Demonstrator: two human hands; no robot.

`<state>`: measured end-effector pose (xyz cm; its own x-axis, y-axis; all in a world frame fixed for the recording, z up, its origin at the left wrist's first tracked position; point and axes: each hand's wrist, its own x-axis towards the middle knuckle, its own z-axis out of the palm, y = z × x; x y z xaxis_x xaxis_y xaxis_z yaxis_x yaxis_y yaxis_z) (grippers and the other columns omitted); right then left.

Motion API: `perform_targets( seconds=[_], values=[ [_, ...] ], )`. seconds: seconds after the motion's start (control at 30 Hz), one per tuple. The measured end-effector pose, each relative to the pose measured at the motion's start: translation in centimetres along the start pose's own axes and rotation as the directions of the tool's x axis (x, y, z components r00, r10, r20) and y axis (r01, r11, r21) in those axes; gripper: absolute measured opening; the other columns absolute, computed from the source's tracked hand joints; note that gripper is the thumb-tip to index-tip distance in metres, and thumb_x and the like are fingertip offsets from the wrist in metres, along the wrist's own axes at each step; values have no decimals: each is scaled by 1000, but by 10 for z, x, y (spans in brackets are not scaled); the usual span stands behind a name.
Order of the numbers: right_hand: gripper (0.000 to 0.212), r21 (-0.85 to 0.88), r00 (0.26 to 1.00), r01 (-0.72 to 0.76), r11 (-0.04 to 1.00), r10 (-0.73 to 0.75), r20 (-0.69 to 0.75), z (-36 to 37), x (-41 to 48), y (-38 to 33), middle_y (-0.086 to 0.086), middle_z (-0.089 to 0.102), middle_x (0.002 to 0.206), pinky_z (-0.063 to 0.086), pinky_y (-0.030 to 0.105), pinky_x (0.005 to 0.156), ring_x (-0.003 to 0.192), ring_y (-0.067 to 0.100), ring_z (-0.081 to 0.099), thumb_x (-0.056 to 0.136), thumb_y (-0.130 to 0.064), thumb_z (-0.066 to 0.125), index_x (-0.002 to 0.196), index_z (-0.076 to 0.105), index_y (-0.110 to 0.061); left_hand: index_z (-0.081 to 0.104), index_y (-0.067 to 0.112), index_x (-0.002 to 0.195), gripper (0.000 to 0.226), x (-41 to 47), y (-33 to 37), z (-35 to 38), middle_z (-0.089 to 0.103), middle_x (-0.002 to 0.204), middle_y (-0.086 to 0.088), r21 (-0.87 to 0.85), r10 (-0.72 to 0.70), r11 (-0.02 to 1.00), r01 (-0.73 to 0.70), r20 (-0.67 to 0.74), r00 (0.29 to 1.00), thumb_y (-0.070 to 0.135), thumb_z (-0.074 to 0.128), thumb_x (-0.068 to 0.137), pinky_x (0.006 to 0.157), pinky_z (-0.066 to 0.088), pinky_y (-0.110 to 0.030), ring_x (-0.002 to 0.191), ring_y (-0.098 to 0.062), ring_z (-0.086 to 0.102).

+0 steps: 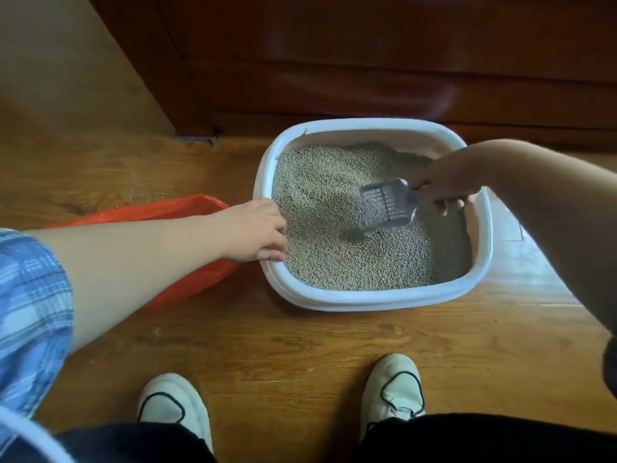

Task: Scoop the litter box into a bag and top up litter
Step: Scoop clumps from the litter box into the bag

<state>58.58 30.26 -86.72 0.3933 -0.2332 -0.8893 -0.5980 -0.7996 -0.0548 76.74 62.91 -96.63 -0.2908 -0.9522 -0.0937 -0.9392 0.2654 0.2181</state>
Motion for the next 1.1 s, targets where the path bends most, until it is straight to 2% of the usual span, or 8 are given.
perform_targets(
  seconds=[0.1,0.17,0.27,0.37,0.57,0.73,0.9,1.1],
  values=[
    [22,30,982,-152,988,148,113,-1,2,11,5,64,62,32,19,42,41,13,44,104,-38,51,110,62,-19,71,34,90,38,0,1,-1,62,85,10,14,-4,1000,4,5,1000,59,42,93,96,38,-35,89,-18,57],
    [31,-30,943,-285,958,286,171,6,3,16,6,62,56,36,20,41,38,13,46,106,-33,46,104,64,-7,71,33,89,41,0,1,-1,62,83,10,18,1,1000,-1,-2,1000,59,40,93,95,37,-34,88,-18,57],
    [40,-210,904,-377,902,408,128,10,-3,17,4,54,50,39,17,41,37,12,47,105,-31,49,85,59,3,71,32,86,42,1,-1,2,63,82,10,29,12,1000,-11,-15,1000,59,40,93,95,37,-34,86,-19,58],
    [31,-269,893,-398,877,437,106,9,-8,19,6,53,60,41,19,42,43,13,47,103,-23,53,99,62,6,71,32,85,41,0,-2,4,63,81,11,33,11,999,-10,-27,1000,59,41,93,96,38,-34,86,-19,58],
    [36,-156,951,-277,948,294,95,45,9,13,-4,45,49,33,18,39,35,9,37,101,-35,54,76,58,-9,72,35,89,41,-3,2,1,63,82,11,27,1,1000,-1,15,1000,58,38,92,101,39,-39,89,-18,58],
    [49,80,976,-204,976,196,99,70,35,-5,-4,45,51,29,18,38,37,10,34,93,-52,62,87,64,-4,72,41,110,50,-9,-3,4,65,95,13,-26,2,1000,0,46,999,63,33,89,117,17,-39,104,-15,57],
    [34,229,1000,5,973,-5,-5,97,53,-54,1,54,65,43,22,48,48,11,45,102,-40,53,91,64,-9,73,41,106,44,-8,-7,10,64,87,12,-19,31,999,-31,-2,1000,61,38,89,113,18,-39,99,-17,59],
    [16,518,999,43,854,-35,-24,115,55,-82,1,55,64,34,23,41,43,11,42,103,-18,50,97,63,-11,73,39,108,40,-5,-5,6,64,91,9,-50,9,999,-5,77,997,61,45,88,117,15,-41,107,-18,56]
  ],
)
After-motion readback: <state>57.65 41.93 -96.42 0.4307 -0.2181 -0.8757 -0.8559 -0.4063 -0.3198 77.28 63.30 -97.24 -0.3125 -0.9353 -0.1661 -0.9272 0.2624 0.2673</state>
